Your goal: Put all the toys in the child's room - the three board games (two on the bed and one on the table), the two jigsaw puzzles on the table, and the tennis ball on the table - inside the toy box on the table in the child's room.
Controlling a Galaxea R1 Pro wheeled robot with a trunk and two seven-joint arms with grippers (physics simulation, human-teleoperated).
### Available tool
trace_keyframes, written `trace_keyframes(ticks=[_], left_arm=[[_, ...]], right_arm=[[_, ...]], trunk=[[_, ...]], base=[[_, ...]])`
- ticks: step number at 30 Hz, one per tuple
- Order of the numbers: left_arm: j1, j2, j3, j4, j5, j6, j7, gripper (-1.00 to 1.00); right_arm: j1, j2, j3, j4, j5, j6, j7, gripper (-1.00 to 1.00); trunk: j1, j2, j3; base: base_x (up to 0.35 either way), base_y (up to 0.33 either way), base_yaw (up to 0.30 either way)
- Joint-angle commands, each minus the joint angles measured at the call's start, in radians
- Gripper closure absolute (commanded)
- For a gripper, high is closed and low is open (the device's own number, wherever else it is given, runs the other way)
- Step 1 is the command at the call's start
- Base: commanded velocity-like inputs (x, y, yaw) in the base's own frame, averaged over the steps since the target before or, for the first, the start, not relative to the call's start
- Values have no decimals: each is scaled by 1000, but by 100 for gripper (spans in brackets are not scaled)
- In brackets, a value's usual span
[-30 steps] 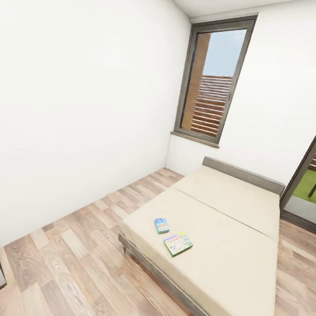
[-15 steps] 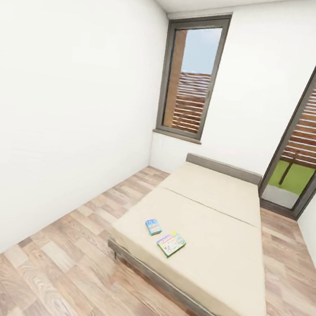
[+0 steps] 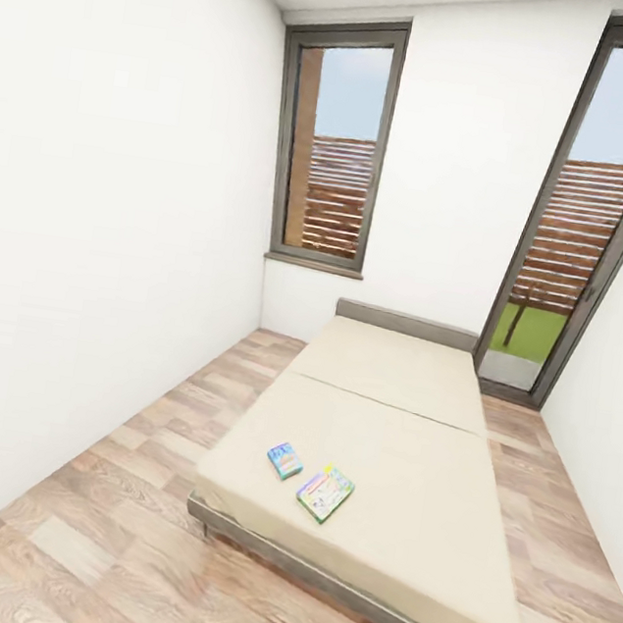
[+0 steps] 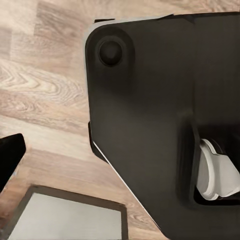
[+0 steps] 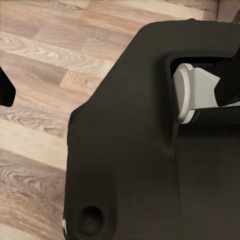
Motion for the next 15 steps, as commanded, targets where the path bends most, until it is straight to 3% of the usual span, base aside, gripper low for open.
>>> trace_keyframes(ticks=[1,15], left_arm=[[0,0,-3,1,0,-4,-1,-100],[0,0,-8,1,0,-4,-1,-100]], right_arm=[[0,0,0,0,-2,-3,0,-100],[0,-2,0,0,-1,-3,0,-100]], trunk=[[1,-1,-1],[1,-1,-2]], base=[[252,252,-285],[254,251,-284]])
